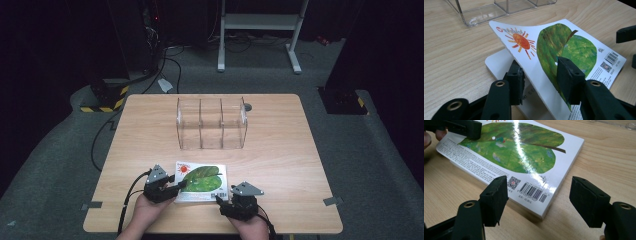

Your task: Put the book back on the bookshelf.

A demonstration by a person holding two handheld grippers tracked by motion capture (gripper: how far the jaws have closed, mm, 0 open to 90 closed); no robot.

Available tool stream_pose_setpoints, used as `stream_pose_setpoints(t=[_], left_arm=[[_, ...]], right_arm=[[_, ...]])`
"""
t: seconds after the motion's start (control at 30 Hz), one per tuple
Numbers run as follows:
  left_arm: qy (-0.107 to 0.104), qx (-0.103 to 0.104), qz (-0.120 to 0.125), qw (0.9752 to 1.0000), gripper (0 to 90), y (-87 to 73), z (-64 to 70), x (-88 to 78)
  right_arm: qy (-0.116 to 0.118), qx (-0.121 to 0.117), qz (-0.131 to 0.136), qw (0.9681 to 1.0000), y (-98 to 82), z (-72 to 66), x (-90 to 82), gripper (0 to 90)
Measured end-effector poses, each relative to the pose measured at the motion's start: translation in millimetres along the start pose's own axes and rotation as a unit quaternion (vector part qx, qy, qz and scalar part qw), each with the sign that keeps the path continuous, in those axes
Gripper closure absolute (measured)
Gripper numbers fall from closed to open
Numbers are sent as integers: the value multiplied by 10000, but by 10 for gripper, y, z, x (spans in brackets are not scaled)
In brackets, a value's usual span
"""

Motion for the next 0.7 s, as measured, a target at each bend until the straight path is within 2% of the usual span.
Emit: stream_pose_setpoints(t=[0.23,0.37,0.43,0.53,0.6,0.7], left_arm=[[40,89,71,9999,589,-8,21,-19],[44,145,103,9998,594,-9,31,-34],[65,175,125,9997,595,-7,32,-37],[70,203,184,9996,600,1,39,-45],[94,241,209,9994,601,5,40,-53],[112,269,273,9992,610,18,52,-68]], right_arm=[[-41,22,-112,9999,120,95,59,302],[-33,158,9,9999,195,183,98,313],[-60,148,152,9998,195,204,104,322],[-114,60,95,9999,181,210,116,316],[-109,139,167,9997,178,239,87,321],[-122,115,112,9998,156,262,96,323]])
Point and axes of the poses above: each handheld gripper's, and its own axes: x roughly forward along the jaws, y roughly out of its top, z roughly to its right, the point moved 9 cm from there along x, roughly forward along the jaws, and after that the axes turned 15 degrees about -z, right-handed, at the moved point
